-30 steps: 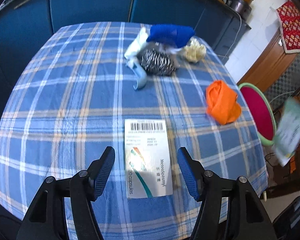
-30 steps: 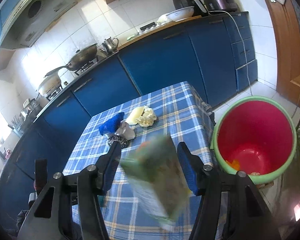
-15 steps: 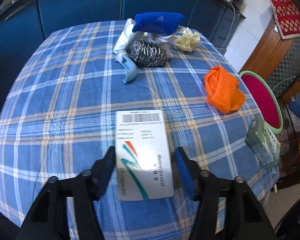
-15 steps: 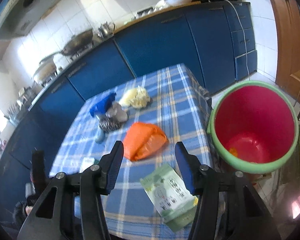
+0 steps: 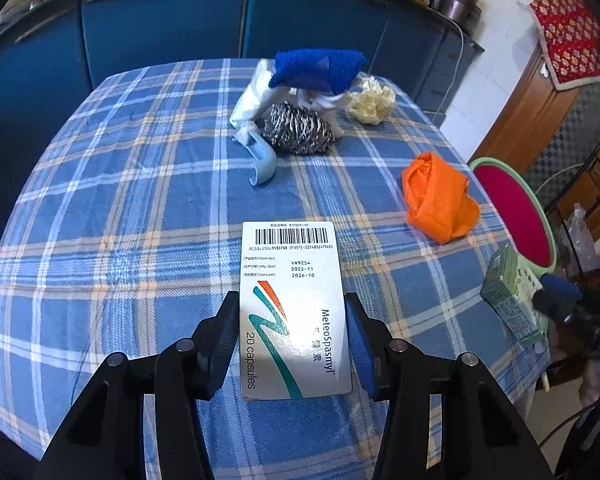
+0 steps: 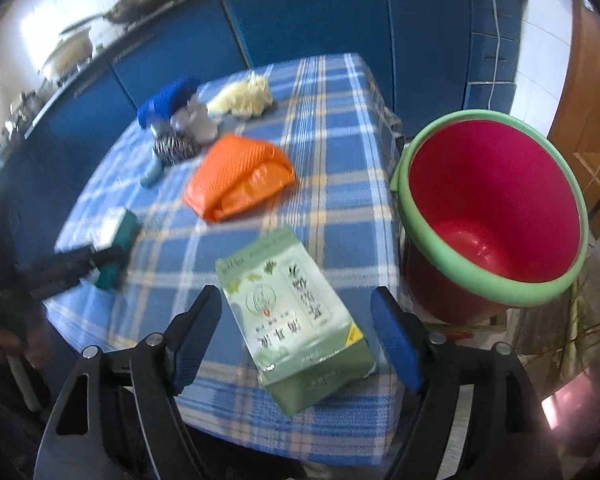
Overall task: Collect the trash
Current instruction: 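Carry the green box over the bucket with the right gripper and release it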
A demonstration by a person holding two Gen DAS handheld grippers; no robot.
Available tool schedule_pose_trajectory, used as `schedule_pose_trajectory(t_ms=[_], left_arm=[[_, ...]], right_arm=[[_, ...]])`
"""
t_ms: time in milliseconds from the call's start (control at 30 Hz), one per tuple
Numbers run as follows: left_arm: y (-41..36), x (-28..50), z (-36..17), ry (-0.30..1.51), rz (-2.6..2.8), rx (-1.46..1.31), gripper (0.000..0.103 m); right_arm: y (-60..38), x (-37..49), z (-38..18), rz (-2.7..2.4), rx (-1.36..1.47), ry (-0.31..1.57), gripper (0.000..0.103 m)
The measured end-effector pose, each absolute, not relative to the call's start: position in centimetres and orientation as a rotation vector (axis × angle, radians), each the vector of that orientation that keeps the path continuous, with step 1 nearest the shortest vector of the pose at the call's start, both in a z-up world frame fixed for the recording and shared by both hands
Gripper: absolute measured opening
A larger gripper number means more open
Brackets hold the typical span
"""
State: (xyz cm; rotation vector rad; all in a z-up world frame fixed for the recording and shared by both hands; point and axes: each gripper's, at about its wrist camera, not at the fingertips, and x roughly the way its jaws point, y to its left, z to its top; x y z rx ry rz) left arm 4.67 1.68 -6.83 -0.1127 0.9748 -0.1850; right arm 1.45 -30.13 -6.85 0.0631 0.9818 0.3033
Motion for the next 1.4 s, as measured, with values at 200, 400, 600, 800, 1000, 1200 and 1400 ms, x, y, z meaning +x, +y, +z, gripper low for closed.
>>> schedule_pose_trajectory(t_ms=[200, 400, 600, 800, 1000, 1200, 1400], left_arm=[[1.7, 4.5, -6.4, 0.962, -0.198, -0.124, 0.053], [1.6, 4.4, -6.0, 0.946, -0.215, -0.13, 0.053], [1.0, 4.5, -5.1, 0.922, -0.243, -0.128, 0.052], [-0.5, 5.0, -3.9, 0.893, -0.279, -0.12, 0.052], [-3.3, 6.3, -3.0, 0.881, -0.344, -0.102, 0.052], [-7.2, 8.0, -2.6, 0.883, -0.403, -0.059, 0.052], [-11.9, 9.9, -2.2, 0.882, -0.468, -0.01, 0.052]], right_arm=[[-28.9, 1.5, -8.1, 0.309, 0.0, 1.018, 0.081], [-28.0, 1.4, -8.5, 0.284, -0.05, 1.0, 0.072], [-28.2, 1.0, -8.4, 0.294, -0.003, 0.966, 0.069], [-29.9, 0.3, -7.3, 0.279, 0.111, 0.884, 0.067], [-32.5, 0.5, -6.0, 0.225, 0.188, 0.827, 0.067], [-36.1, 1.3, -5.9, 0.159, 0.266, 0.804, 0.062], [-40.0, 2.2, -6.4, 0.105, 0.34, 0.788, 0.061]])
